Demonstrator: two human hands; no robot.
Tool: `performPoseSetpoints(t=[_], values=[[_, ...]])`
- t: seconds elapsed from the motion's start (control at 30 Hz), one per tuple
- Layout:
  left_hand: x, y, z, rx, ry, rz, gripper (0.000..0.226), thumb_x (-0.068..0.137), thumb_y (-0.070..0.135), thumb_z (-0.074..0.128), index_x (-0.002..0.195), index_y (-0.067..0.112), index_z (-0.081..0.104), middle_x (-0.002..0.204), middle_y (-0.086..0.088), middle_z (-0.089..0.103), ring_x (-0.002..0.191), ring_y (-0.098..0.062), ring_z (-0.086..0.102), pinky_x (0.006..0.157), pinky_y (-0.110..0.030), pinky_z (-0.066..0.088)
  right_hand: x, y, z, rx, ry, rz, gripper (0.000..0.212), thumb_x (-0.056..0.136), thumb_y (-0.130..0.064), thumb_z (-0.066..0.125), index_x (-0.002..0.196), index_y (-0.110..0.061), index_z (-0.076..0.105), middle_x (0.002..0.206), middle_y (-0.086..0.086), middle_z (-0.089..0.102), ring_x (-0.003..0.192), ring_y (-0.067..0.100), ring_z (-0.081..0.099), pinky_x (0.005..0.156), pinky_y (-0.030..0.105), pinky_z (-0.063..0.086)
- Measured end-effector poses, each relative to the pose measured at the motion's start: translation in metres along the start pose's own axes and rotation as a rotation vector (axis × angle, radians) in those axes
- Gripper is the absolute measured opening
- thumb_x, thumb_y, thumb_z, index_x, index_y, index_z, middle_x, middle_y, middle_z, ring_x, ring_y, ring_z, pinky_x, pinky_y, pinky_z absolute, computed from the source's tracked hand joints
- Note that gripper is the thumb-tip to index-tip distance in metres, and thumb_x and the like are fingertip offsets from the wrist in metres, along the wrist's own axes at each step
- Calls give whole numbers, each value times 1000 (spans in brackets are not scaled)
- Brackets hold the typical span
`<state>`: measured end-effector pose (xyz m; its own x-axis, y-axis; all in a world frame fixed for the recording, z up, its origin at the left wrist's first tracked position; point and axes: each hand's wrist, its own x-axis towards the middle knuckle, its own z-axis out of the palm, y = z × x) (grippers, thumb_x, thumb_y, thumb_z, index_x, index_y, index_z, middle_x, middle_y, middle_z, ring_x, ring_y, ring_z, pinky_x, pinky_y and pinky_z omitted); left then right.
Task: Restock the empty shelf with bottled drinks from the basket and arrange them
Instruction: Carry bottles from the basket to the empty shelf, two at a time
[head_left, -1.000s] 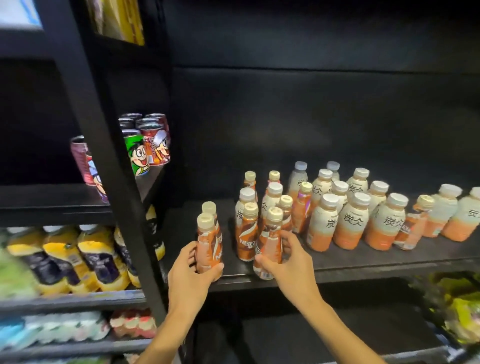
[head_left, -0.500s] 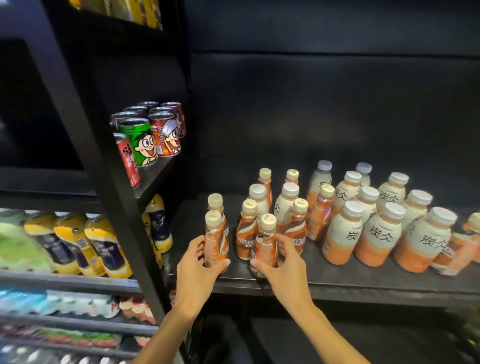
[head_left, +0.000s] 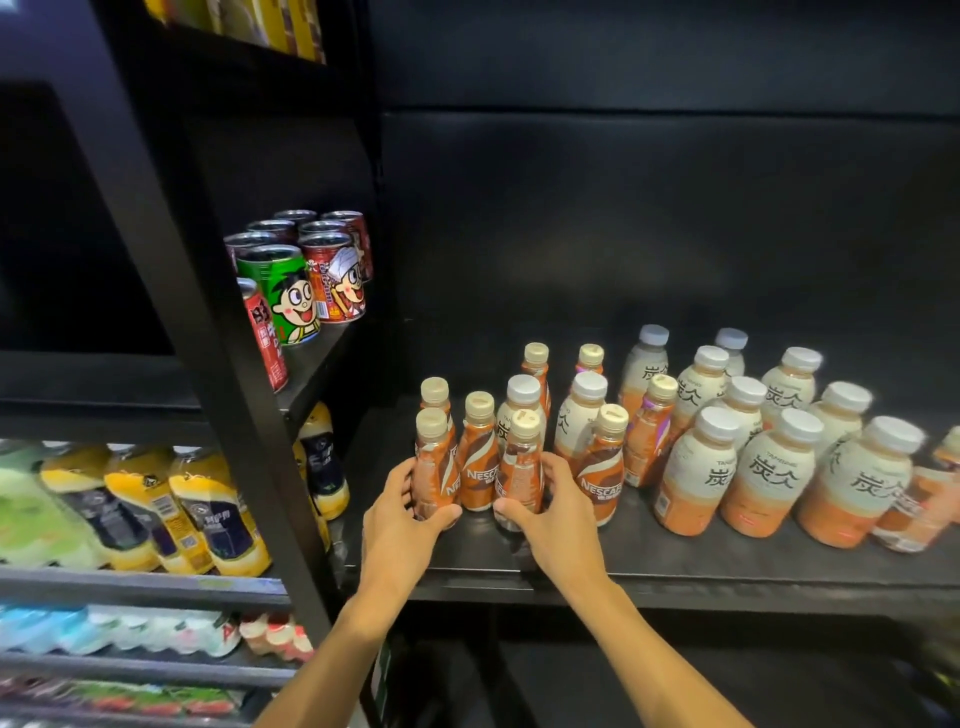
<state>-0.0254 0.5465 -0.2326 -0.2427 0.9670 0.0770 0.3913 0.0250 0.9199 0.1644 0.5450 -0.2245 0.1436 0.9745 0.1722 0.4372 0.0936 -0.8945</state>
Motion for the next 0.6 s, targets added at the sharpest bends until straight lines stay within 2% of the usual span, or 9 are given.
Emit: performPoseSetpoints(t=[0.17, 0.27, 0.33, 0.4, 0.47, 0.53, 0.6], values=[[2, 0, -3, 30, -37, -8, 85, 76, 25, 87, 147, 31, 41, 135, 6, 61, 118, -5, 57, 104, -30, 46, -3, -2, 2, -35, 10, 12, 69, 82, -28, 86, 139, -30, 48, 126, -17, 62, 120, 4, 59, 105, 30, 50], [0, 0, -6, 78, -50, -22, 97, 77, 38, 86, 155, 27, 29, 149, 0, 51, 135, -17, 50, 112, -41, 42, -11, -3, 0, -62, 35, 7, 75, 81, -35, 86, 143, -31, 45, 132, -18, 60, 122, 1, 56, 105, 26, 48], [-3, 3, -11, 115, -50, -7, 98, 80, 44, 82, 156, 27, 24, 155, -1, 44, 140, -20, 44, 114, -45, 40, -17, -6, -3, -111, 53, 0, 79, 83, -42, 84, 147, -29, 41, 135, -21, 54, 125, -2, 50, 105, 23, 45], [-5, 8, -18, 155, -60, 31, 94, 84, 48, 76, 158, 26, 21, 159, -2, 38, 144, -21, 39, 116, -45, 37, -22, -13, -9, -189, 59, -13, 83, 84, -55, 76, 152, -28, 37, 143, -21, 47, 133, 1, 46, 110, 30, 45], [-9, 17, -27, 232, -75, 65, 92, 88, 55, 68, 159, 25, 19, 161, -2, 33, 147, -22, 35, 117, -45, 35, -27, -21, -15, -275, 58, -32, 87, 83, -70, 65, 153, -29, 35, 151, -13, 48, 138, 9, 47, 110, 42, 48], [-14, 26, -37, 334, -93, 114, 88, 88, 67, 56, 157, 24, 23, 161, -3, 33, 146, -23, 35, 117, -47, 36, -33, -31, -23, -364, 45, -58, 78, 86, -71, 59, 148, -28, 40, 145, -8, 55, 132, 12, 53, 104, 43, 52], [-20, 34, -48, 435, -134, 150, 88, 89, 74, 44, 155, 19, 29, 159, -7, 36, 146, -25, 35, 117, -46, 36, -41, -44, -33, -454, 22, -121, 61, 91, -65, 58, 137, -26, 48, 131, -8, 60, 119, 12, 58, 94, 39, 55]])
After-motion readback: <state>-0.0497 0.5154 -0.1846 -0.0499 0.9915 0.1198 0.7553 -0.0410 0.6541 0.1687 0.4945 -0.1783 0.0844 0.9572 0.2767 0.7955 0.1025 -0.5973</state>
